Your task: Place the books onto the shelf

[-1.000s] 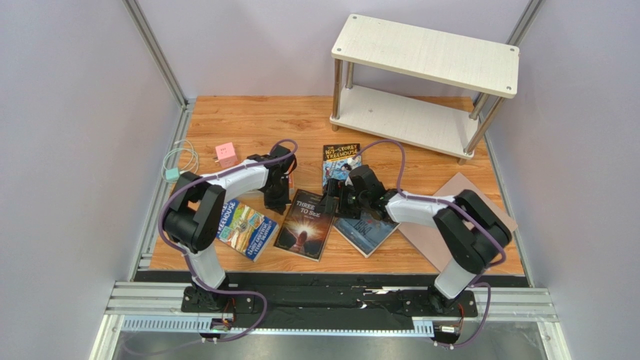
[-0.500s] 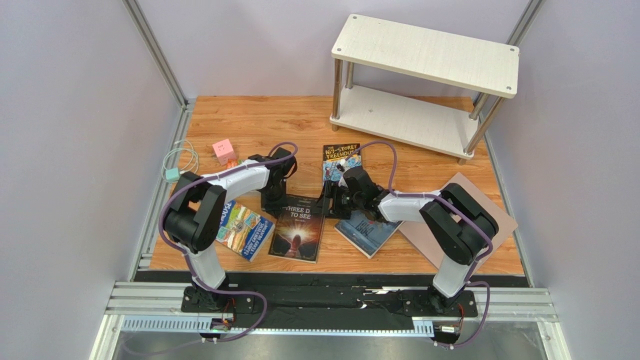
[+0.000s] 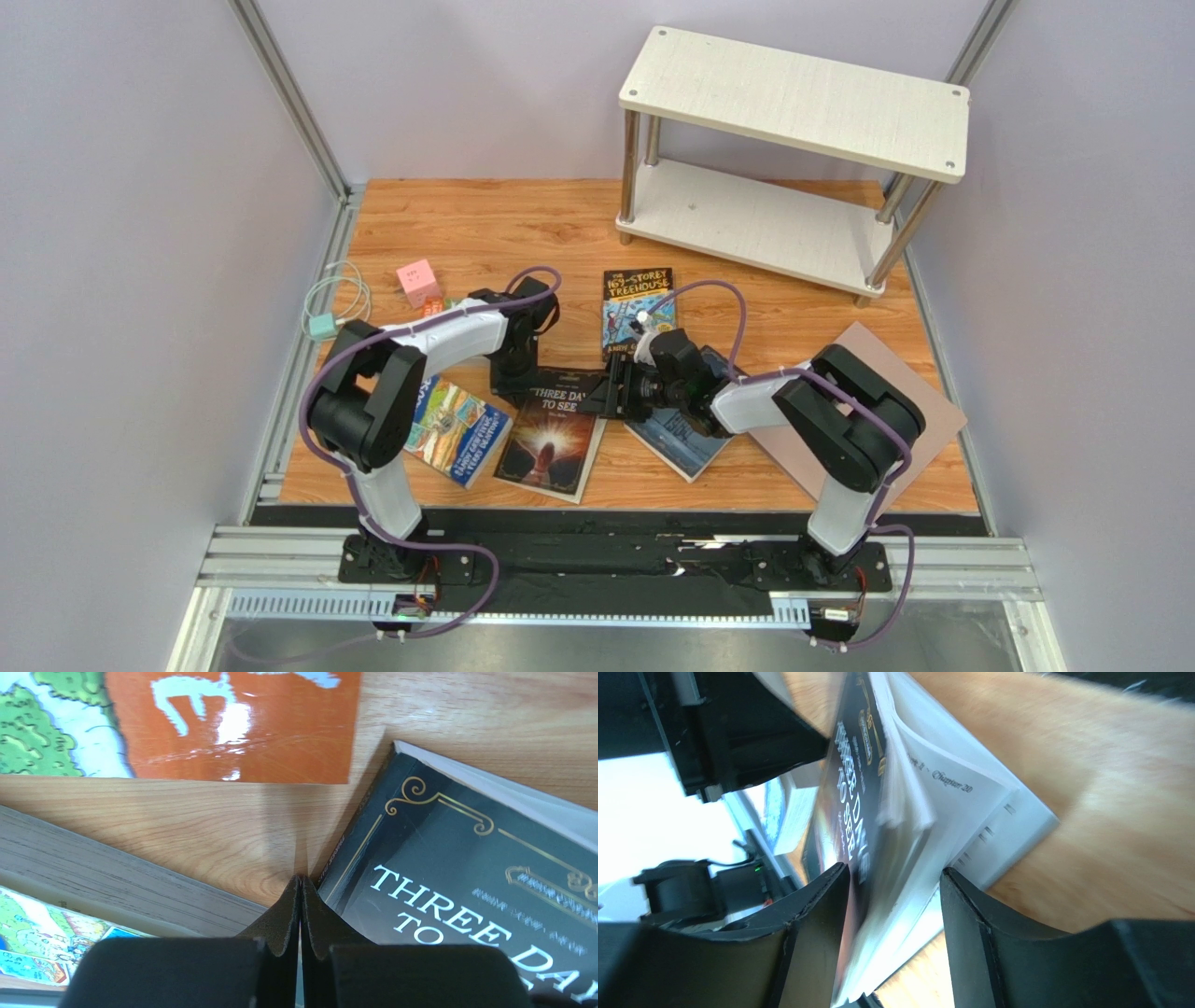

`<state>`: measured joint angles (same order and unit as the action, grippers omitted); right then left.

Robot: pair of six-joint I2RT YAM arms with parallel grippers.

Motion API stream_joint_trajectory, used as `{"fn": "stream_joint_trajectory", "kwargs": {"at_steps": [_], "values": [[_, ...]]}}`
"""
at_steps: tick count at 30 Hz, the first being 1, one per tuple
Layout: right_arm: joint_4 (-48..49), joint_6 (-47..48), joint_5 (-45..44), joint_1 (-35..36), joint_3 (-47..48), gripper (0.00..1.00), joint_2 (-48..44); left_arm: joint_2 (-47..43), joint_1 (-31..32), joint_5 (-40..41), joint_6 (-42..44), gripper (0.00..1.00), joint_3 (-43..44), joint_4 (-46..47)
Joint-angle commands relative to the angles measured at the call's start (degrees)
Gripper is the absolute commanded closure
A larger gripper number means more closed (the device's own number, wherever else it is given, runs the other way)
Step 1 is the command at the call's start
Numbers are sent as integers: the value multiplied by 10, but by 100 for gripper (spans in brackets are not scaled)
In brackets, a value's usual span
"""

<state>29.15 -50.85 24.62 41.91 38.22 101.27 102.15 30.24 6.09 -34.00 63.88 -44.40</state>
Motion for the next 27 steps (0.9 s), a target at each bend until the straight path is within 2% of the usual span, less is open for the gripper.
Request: {"fn": "stream_joint_trajectory", "kwargs": {"at_steps": [1,3,4,5,6,7,8,10,13,14,17,19,20,22,25,27], "values": [[149,-50,38,18,16,43,20,19,24,-71,-23,100,14,53],[120,-45,36,19,28,44,27,20,25,-70,-23,100,15,53],[112,-45,33,19,36,48,30,20,25,-69,-23,100,15,52],[108,-44,31,19,38,55,29,19,25,-67,-22,100,15,52],[93,-43,29,19,41,67,29,17,25,-64,-23,100,15,50],[83,-41,30,19,45,91,26,15,25,-62,-23,100,14,47],[71,-38,29,19,55,99,24,12,25,-63,-24,100,14,41],[27,-21,17,19,61,100,14,0,25,-43,-22,99,18,32],[-28,18,0,19,68,100,-25,-45,27,-24,-4,87,21,14],[-44,32,-3,19,71,100,-49,-61,32,-6,2,64,23,-1],[-116,93,-7,19,96,100,-85,-140,32,23,26,26,28,-18],[-171,126,-7,17,123,100,-119,-208,32,37,41,17,28,-20],[-185,148,-6,14,131,100,-128,-229,32,50,48,8,27,-21],[-201,159,16,-1,143,100,-156,-281,28,59,72,0,27,-23],[-162,131,73,-30,146,100,-189,-331,7,11,105,0,18,3],[-147,119,102,-43,153,100,-203,-367,-6,-51,121,0,0,27]]}}
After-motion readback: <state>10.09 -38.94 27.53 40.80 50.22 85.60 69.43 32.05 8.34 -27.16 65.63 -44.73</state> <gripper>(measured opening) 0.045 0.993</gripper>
